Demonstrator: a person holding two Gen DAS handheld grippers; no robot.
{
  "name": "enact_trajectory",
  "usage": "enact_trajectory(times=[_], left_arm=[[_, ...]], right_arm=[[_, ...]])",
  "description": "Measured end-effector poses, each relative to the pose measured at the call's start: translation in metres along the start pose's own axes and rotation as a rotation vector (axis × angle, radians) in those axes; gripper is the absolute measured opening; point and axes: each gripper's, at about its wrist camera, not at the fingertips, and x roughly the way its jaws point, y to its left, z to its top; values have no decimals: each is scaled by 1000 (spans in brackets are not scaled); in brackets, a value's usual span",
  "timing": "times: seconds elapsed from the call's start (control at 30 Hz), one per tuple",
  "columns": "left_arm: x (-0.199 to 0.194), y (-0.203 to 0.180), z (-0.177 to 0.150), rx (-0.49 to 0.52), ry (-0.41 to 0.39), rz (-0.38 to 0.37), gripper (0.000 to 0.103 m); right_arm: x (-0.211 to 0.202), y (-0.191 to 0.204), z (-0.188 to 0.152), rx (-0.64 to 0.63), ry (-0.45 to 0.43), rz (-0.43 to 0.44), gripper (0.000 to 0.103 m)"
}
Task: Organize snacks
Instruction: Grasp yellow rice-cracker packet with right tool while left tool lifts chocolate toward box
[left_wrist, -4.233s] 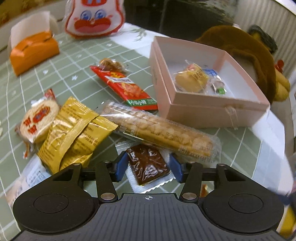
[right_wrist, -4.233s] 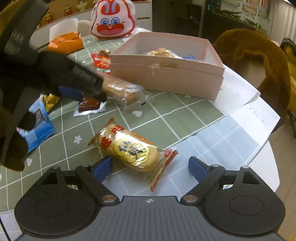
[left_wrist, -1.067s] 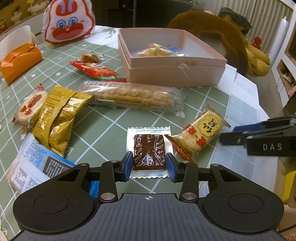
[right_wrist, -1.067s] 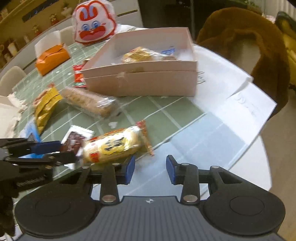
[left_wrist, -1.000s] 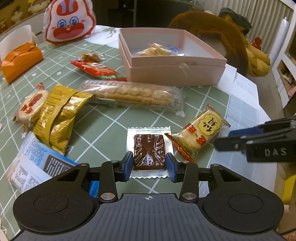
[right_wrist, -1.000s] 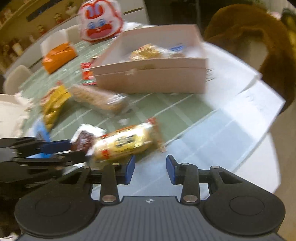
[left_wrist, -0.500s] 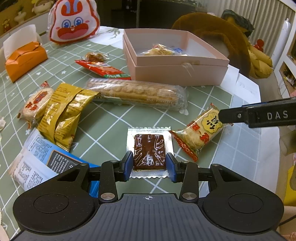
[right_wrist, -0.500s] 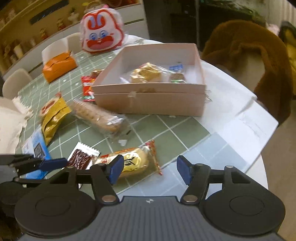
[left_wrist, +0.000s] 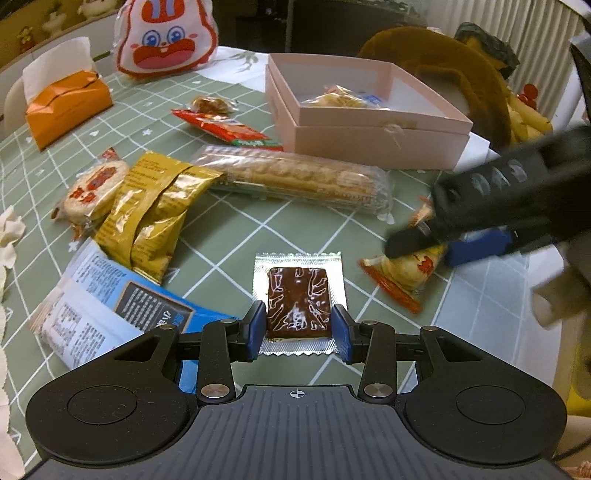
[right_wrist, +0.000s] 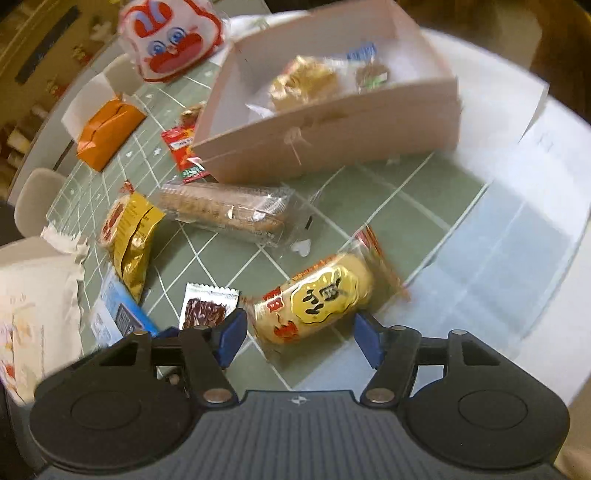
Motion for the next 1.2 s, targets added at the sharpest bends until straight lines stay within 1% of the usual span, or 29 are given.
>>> enact_trajectory(times=[0.1, 0.17, 0.2, 0.33, 0.37, 0.43, 0.53, 0.6, 0.63, 0.67, 0.7, 0.77, 0.87, 0.93, 1.0, 1.03, 1.07, 1.1, 1.13, 1.17, 1.2], left_arm=[[0, -1, 0, 6, -2, 4, 44], [-1, -1, -1, 7, -3, 3, 44], [-1, -1, -1, 6, -5, 1, 44], [-2, 3, -2, -17, -11, -16, 44], [-2, 4, -2, -25, -13, -22, 44], [-2, 6, -2, -29, -14, -28, 44], [-2, 5, -1, -38, -10, -25, 44], [-2, 7, 0, -57, -12, -30, 44], [-3, 9, 0, -71, -17, -36, 43], [-3, 11, -1, -90, -23, -44, 43], [-4, 13, -2, -108, -30, -51, 43], [-7, 15, -5, -123, -52, -49, 43], [-23, 9, -2, -95, -133, -18, 43], [-41, 6, 11, -79, -204, -31, 43], [-62, 6, 37, -73, -293, -66, 43], [-76, 7, 58, -68, -359, -89, 43], [-86, 9, 79, -60, -408, -107, 43], [-92, 9, 101, -46, -441, -126, 43], [-94, 8, 122, -32, -452, -141, 43], [-90, 8, 146, -26, -441, -161, 43], [-81, 8, 168, -28, -413, -186, 43]], right_arm=[[9, 14, 7, -48, -33, -77, 70], [13, 20, 10, -79, -51, -120, 74], [16, 24, 10, -98, -63, -150, 74], [19, 23, 5, -184, -95, -251, 79], [17, 21, 2, -201, -101, -269, 83], [15, 14, -4, -218, -120, -295, 86], [7, 3, -14, -218, -167, -296, 86], [1, -2, -19, -229, -192, -288, 76], [-1, -1, -22, -245, -201, -287, 61], [-5, -1, -25, -262, -204, -280, 41], [-8, -2, -26, -269, -200, -265, 36], [-14, -2, -28, -267, -190, -214, 35], [-31, -4, -30, -276, -207, -170, 35], [-50, -3, -26, -284, -240, -144, 35], [-78, -1, -12, -300, -294, -119, 35], [-95, 2, 0, -311, -329, -107, 35], [-113, 6, 15, -326, -371, -106, 35], [-126, 9, 31, -334, -401, -109, 35], [-139, 13, 55, -334, -426, -113, 35], [-146, 14, 75, -326, -431, -111, 35], [-149, 15, 98, -316, -427, -103, 35]])
